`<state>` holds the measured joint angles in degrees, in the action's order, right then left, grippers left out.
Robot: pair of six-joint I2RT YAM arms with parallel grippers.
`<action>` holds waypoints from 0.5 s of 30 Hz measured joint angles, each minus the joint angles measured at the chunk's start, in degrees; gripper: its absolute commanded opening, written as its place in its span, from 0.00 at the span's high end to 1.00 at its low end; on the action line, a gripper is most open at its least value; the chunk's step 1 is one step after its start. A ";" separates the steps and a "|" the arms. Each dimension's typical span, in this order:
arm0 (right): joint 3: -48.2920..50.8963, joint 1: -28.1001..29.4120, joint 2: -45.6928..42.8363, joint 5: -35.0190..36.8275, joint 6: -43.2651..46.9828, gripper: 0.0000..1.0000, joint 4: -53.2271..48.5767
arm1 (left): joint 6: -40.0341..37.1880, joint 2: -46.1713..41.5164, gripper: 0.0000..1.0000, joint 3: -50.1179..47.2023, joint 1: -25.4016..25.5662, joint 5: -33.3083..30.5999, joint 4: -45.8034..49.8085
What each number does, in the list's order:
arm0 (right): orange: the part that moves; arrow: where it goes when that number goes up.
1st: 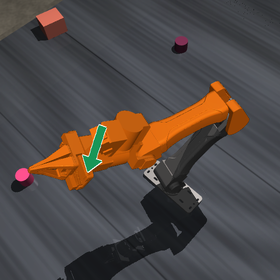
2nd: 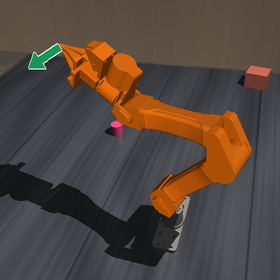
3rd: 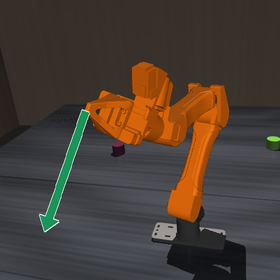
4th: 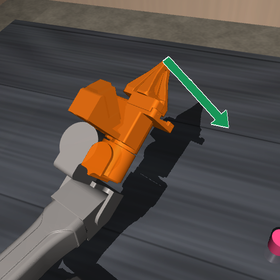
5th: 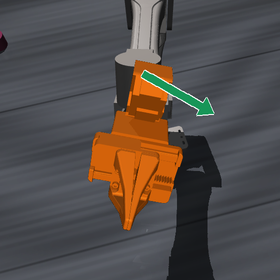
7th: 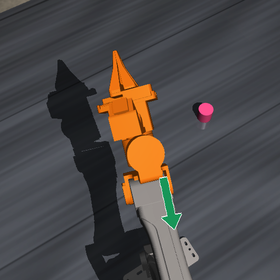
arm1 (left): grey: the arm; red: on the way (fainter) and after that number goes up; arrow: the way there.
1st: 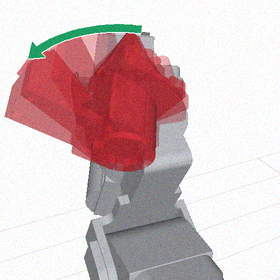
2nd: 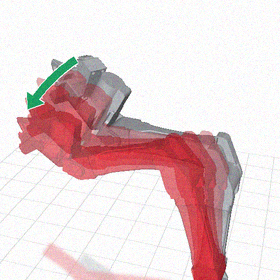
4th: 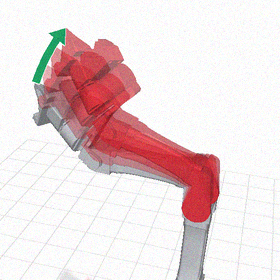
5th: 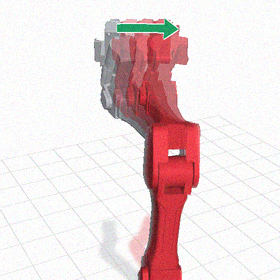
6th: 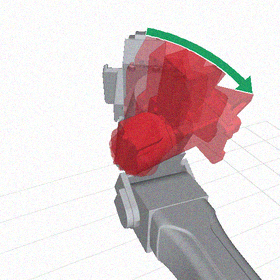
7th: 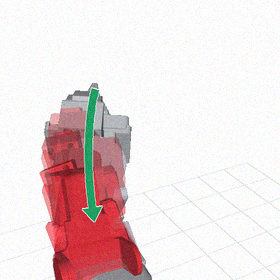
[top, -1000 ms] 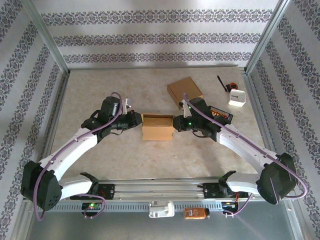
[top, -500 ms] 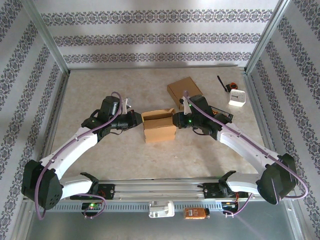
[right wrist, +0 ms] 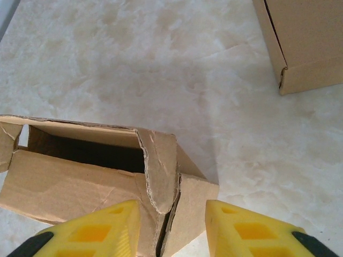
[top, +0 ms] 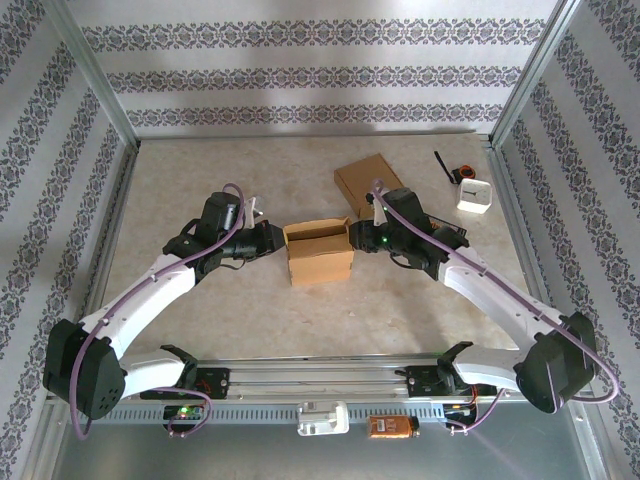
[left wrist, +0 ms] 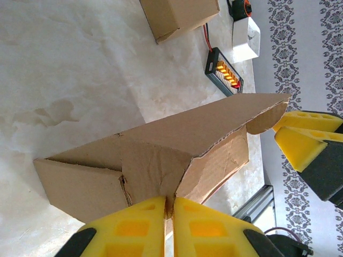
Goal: Fold the paper box
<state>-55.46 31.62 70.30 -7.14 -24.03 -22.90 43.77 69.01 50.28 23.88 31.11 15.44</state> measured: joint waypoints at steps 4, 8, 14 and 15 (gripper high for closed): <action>-1.09 0.02 1.84 -0.90 0.00 0.72 0.26 | 0.00 0.11 0.89 0.00 0.00 0.00 0.00; -1.81 0.09 3.19 -1.49 0.22 0.78 0.55 | 0.00 0.15 0.89 0.00 0.00 0.00 -0.02; -1.92 0.59 3.61 -2.08 0.35 0.91 0.90 | 0.00 0.15 0.89 0.00 0.00 0.00 -0.02; -1.92 0.79 3.58 -2.10 0.39 0.92 0.87 | 0.00 0.15 0.89 0.00 0.00 -0.02 0.00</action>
<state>-57.39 32.40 73.89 -9.23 -23.64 -22.02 43.77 69.17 50.28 23.88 31.09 15.44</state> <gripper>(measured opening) 0.092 0.107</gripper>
